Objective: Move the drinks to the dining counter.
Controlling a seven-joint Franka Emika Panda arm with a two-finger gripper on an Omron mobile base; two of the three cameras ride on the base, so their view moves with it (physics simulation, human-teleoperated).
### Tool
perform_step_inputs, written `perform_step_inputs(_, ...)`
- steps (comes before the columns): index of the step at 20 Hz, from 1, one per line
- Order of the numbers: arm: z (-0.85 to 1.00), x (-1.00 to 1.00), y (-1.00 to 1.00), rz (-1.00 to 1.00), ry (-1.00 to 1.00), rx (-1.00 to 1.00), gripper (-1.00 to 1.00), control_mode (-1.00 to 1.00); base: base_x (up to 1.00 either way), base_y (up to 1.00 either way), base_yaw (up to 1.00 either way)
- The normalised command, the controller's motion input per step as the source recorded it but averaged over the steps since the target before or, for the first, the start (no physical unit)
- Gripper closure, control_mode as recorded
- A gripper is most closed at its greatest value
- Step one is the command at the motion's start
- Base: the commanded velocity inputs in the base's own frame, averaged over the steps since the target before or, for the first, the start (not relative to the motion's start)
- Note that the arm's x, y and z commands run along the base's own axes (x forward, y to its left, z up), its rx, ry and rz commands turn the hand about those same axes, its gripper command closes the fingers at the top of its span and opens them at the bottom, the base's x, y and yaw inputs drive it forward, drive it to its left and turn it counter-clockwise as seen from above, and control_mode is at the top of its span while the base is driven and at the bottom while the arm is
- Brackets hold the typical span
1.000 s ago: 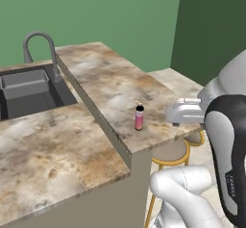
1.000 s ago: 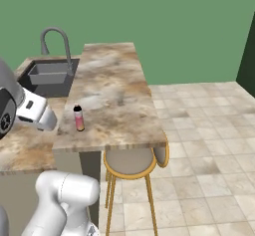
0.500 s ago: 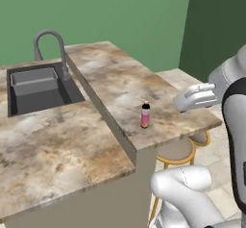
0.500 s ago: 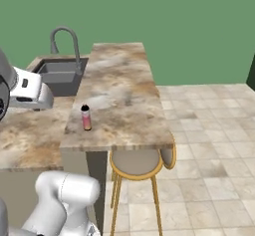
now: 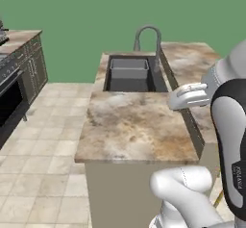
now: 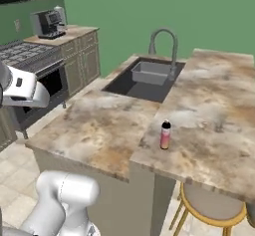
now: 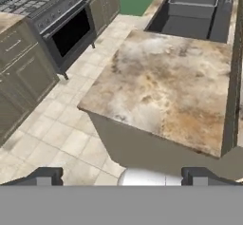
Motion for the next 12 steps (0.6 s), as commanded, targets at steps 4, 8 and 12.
perform_step_inputs(4, 0.00, 0.00, 0.00, 0.00, 0.00, 0.00, -1.00, 1.00, 0.00, 0.00, 1.00)
perform_step_inputs(8, 0.00, 0.00, 0.00, 0.00, 0.00, 0.00, -1.00, 1.00, 0.00, 0.00, 1.00)
perform_step_inputs(12, 0.00, 0.00, 0.00, 0.00, 0.00, 0.00, -1.00, 1.00, 0.00, 0.00, 1.00)
